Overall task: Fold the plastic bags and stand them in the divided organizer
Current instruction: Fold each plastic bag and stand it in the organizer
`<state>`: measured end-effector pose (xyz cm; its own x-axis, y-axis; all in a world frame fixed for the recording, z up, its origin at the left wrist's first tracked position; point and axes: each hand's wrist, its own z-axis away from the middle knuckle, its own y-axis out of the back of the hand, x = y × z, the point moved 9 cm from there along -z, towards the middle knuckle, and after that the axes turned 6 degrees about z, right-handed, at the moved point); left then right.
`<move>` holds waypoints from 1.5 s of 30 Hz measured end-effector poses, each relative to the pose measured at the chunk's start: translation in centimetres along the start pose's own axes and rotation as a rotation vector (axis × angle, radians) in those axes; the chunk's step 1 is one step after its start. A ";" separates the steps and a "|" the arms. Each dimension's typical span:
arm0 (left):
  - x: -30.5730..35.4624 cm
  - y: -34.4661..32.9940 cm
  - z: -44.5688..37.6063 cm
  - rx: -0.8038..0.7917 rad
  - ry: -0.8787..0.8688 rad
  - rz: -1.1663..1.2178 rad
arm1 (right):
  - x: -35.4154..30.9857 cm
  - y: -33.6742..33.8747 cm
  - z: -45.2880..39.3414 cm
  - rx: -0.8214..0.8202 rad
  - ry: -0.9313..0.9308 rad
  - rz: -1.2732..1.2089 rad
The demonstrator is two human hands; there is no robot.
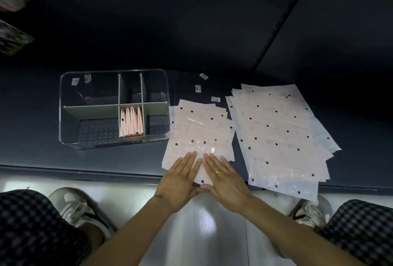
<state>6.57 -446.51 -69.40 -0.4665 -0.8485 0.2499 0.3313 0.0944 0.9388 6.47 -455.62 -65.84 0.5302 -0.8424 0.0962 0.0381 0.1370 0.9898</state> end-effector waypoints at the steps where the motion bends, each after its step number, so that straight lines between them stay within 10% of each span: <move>1: -0.2 0.0 0.1 0.002 -0.003 0.008 | 0.5 -0.3 0.4 -0.040 -0.028 0.004; 7: -2.5 1.7 2.4 0.064 -0.021 -0.036 | 3.9 -1.0 2.9 -0.138 -0.116 -0.005; 15: -2.4 5.3 2.3 0.299 -0.006 0.112 | 6.2 3.4 0.8 0.279 -0.165 -0.184; 26: -3.3 5.7 -0.7 0.340 0.066 0.236 | 3.7 2.6 -2.7 0.268 0.099 0.083; 31: -3.4 5.8 -0.6 0.343 0.039 0.343 | 4.3 3.5 -2.8 0.200 0.132 -0.197; 39: -6.2 6.2 -0.3 0.400 0.252 0.599 | 7.5 -0.4 -1.7 -0.274 -0.123 -0.716; 45: -8.0 5.2 -0.5 0.395 0.498 0.760 | 11.2 -1.0 -1.0 -0.109 -0.484 -0.834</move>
<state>12.43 -439.49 -66.65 0.1846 -0.6040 0.7753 0.0604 0.7943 0.6045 13.23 -464.64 -65.84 -0.1077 -0.8108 -0.5753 0.3349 -0.5745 0.7469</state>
